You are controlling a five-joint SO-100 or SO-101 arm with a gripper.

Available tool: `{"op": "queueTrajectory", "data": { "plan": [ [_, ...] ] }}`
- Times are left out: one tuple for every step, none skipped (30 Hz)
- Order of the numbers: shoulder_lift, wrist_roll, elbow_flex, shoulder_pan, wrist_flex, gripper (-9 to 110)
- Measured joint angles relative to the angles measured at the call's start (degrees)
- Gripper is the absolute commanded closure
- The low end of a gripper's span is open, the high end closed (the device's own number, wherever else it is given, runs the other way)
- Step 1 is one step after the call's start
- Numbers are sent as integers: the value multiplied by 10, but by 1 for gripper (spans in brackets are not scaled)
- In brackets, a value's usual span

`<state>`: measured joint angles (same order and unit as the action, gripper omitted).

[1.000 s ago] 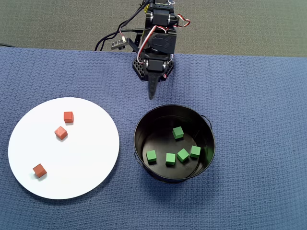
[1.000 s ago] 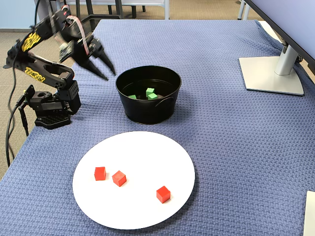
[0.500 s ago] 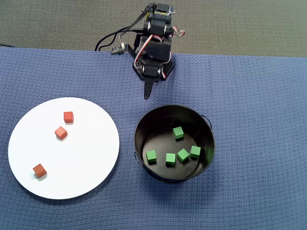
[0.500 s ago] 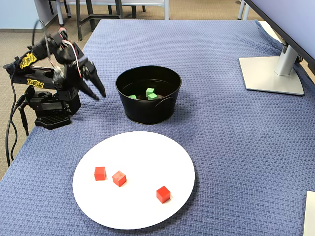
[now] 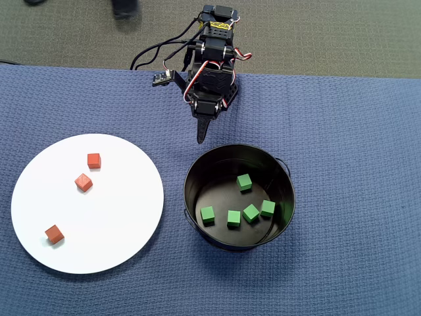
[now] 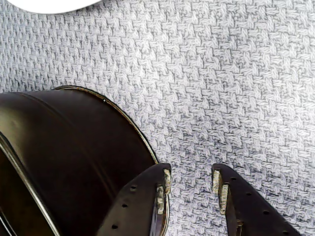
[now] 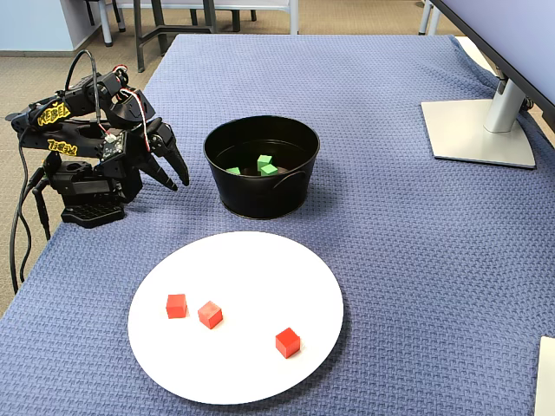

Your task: Pick up the green cubes from the white plate and place them in the black recipient

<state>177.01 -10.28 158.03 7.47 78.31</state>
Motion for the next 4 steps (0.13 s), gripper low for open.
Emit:
{"op": "queueTrajectory", "data": {
  "plan": [
    [0, 0, 0, -4, -1, 101],
    [0, 0, 0, -11, -8, 101],
    [0, 0, 4, -13, -17, 101],
    [0, 0, 11, -15, -25, 101]
  ]
}}
